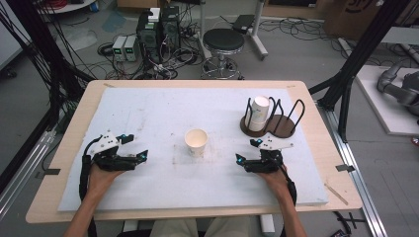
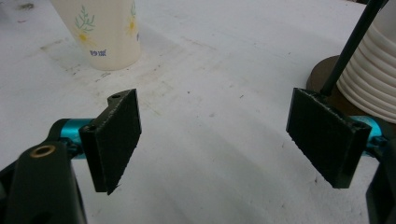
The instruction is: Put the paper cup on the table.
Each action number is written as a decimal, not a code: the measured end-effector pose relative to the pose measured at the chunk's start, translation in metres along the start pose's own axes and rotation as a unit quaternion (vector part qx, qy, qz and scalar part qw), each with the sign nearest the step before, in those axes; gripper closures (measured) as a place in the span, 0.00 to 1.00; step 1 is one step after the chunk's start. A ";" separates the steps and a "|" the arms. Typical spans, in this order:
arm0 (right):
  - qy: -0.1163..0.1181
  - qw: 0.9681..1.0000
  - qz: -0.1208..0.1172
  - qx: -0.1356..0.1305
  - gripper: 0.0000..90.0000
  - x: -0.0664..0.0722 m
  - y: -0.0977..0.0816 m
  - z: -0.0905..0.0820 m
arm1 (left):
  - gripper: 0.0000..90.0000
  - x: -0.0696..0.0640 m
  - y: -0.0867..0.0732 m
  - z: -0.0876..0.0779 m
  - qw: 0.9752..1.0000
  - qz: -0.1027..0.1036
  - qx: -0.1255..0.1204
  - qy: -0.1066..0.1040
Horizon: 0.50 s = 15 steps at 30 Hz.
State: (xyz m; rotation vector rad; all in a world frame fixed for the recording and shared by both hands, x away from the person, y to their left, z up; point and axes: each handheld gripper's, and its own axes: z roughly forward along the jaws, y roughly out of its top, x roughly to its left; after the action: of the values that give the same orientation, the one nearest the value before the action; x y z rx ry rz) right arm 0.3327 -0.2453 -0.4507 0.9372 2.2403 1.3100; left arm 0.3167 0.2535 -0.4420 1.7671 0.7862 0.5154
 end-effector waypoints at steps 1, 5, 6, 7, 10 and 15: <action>0.000 1.000 0.002 0.000 0.20 0.000 0.000 0.000 | 0.18 0.001 -0.001 -0.001 1.000 -0.004 -0.005 0.003; -0.003 1.000 0.000 -0.004 0.20 0.000 0.000 -0.001 | 0.18 0.003 -0.005 -0.007 1.000 -0.009 -0.022 0.011; -0.005 1.000 0.000 -0.004 0.20 0.000 0.000 -0.001 | 0.18 0.003 -0.006 -0.008 1.000 -0.009 -0.021 0.011; -0.006 1.000 0.001 -0.003 0.20 0.001 0.000 -0.001 | 0.18 0.004 -0.007 -0.008 1.000 -0.007 -0.019 0.013; -0.009 1.000 0.001 -0.003 0.20 0.001 0.000 -0.001 | 0.18 0.005 -0.009 -0.008 1.000 -0.005 -0.018 0.017; -0.010 1.000 -0.001 -0.009 0.20 0.001 -0.001 -0.002 | 0.18 0.004 -0.011 -0.009 0.999 -0.002 -0.022 0.025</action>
State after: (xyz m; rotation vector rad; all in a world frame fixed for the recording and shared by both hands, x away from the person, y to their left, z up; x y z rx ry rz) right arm 0.3307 -0.2460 -0.4507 0.9365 2.2109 1.3120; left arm 0.3104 0.2648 -0.4495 1.7178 0.8067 0.5716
